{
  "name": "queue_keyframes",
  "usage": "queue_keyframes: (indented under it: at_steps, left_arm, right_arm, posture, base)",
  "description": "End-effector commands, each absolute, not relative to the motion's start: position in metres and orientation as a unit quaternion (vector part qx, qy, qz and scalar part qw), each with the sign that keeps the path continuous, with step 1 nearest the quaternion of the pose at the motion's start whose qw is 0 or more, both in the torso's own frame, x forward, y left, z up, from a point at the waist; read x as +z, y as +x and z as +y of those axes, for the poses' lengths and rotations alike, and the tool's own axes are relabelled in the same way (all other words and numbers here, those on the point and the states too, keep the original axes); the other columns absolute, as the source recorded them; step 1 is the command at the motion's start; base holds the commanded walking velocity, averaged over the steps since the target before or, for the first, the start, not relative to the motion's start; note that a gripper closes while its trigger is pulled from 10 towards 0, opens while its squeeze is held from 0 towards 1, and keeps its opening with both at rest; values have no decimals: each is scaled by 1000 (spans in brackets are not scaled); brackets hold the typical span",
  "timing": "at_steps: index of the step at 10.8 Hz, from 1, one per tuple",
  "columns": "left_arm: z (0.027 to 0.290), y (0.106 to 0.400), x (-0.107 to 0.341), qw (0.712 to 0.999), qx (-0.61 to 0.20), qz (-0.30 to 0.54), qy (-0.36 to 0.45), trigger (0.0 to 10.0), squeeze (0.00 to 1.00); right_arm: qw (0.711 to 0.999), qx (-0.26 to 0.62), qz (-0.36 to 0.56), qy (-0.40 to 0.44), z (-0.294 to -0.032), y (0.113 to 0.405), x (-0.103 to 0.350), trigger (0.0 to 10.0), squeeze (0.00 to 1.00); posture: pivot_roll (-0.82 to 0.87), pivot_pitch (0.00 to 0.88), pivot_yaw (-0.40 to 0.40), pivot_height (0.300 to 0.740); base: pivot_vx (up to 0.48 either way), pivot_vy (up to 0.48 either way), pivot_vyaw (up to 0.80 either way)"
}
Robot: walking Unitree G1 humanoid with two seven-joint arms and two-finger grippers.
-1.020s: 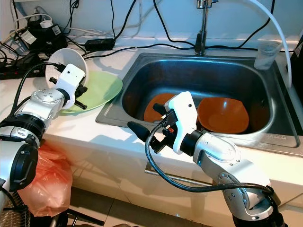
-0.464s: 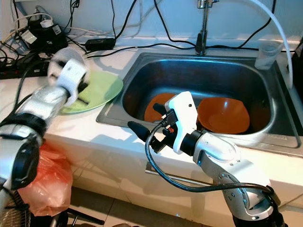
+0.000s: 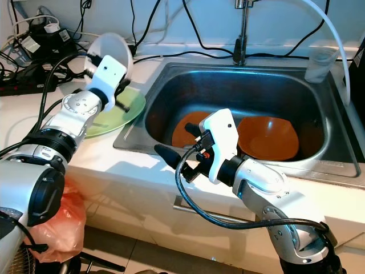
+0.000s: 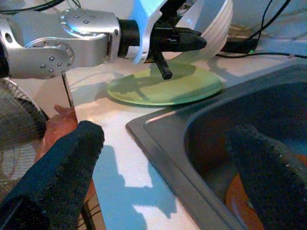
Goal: Kitchen organization
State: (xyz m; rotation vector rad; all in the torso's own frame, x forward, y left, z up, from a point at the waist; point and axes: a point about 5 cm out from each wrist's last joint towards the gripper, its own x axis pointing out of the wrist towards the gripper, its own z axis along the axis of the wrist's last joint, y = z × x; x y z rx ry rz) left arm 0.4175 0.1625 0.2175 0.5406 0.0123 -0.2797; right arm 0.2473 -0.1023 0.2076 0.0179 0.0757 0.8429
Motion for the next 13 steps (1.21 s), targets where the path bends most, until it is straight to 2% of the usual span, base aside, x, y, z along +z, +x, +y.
queue_keyframes:
  at_steps: [1,4,6,11,13]
  left_arm:
    - [151,421,246,949,-145,-53,274,0,0]
    - [123,419,246,945,-190,-77,256,0,0]
    - [94,415,239,939,-237,-86,233,0,0]
    - [40,402,220,928,-311,-69,191,0,0]
    - [23,397,212,924,-335,-56,173,0,0]
  right_arm:
    - [918,396,17,0,-105,252,215,10000,0]
    - [945,326,23,-29,-121,265,214,10000,0]
    - [964,257,31,-52,-139,271,213,10000,0]
    - [980,161,56,-99,-171,264,213,10000,0]
    - [981,148,70,-106,-177,257,212,10000,0]
  posture:
    - [-156,0,145,740]
    - [-178,0,153,740]
    - [-217,0,166,740]
    - [-320,0,187,740]
    - [-351,0,190,740]
  base:
    - [0,0,0]
    - [0,0,0]
    - [0,0,0]
    - [0,0,0]
    - [0,0,0]
